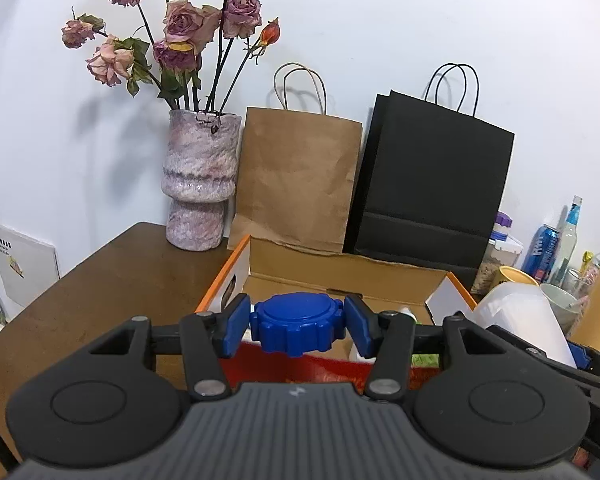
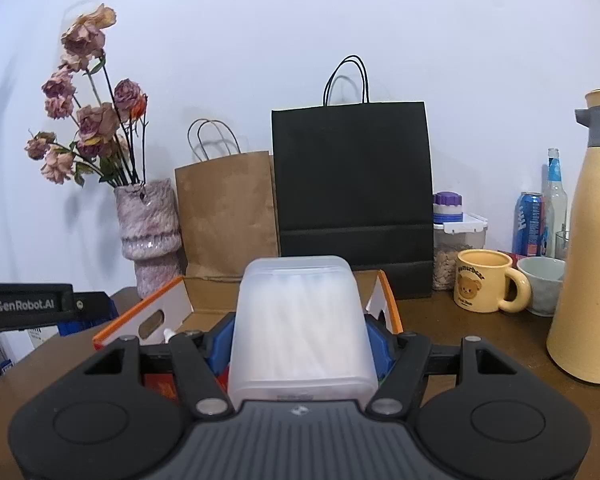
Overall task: Organize rigid objects
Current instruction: 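Carry the blue-lidded item and plastic box over the red box with both grippers, then open both grippers to drop the blue lid and plastic box into the box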
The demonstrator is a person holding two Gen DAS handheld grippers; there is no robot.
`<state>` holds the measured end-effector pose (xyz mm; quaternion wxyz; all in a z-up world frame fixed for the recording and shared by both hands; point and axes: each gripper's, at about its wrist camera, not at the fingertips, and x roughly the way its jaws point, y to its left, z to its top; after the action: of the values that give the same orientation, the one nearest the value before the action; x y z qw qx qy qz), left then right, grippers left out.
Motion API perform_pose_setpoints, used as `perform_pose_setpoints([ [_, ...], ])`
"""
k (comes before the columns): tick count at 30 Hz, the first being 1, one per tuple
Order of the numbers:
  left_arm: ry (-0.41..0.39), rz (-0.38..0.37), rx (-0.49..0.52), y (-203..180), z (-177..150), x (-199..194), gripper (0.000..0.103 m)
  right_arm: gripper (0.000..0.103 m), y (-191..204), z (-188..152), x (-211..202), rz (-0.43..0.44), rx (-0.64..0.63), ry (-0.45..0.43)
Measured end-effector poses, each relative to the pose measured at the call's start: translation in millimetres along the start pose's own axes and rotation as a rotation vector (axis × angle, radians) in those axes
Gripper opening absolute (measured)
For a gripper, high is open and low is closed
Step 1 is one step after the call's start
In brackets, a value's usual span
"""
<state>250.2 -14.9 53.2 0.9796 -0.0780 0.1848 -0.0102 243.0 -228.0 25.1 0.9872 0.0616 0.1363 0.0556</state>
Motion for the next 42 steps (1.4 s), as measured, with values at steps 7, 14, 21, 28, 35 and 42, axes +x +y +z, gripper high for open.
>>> perform_pose_setpoints([
  [7,-0.006,0.019,-0.010,-2.1,8.6,20.3,0.053,0.064,1.8,9.3,28.6,0.006,0.003,0.006],
  [14,-0.021,0.039,-0.012,-3.7,17.9,42.0,0.053,0.064,1.1,10.9,56.9,-0.002,0.005,0.006],
  [21,-0.018,0.055,-0.015,-5.1,25.0,67.6,0.053,0.064,-0.6,17.3,81.4,-0.007,0.002,-0.001],
  [28,-0.008,0.072,-0.013,-4.2,31.1,94.1,0.053,0.064,-0.5,19.7,105.6,-0.007,-0.006,0.013],
  [35,0.007,0.095,-0.008,-0.6,34.1,116.7,0.053,0.064,-0.6,22.5,129.0,-0.007,-0.019,0.029],
  [42,0.031,0.114,0.013,0.6,32.8,137.3,0.053,0.064,-1.4,20.2,150.6,-0.019,-0.034,0.059],
])
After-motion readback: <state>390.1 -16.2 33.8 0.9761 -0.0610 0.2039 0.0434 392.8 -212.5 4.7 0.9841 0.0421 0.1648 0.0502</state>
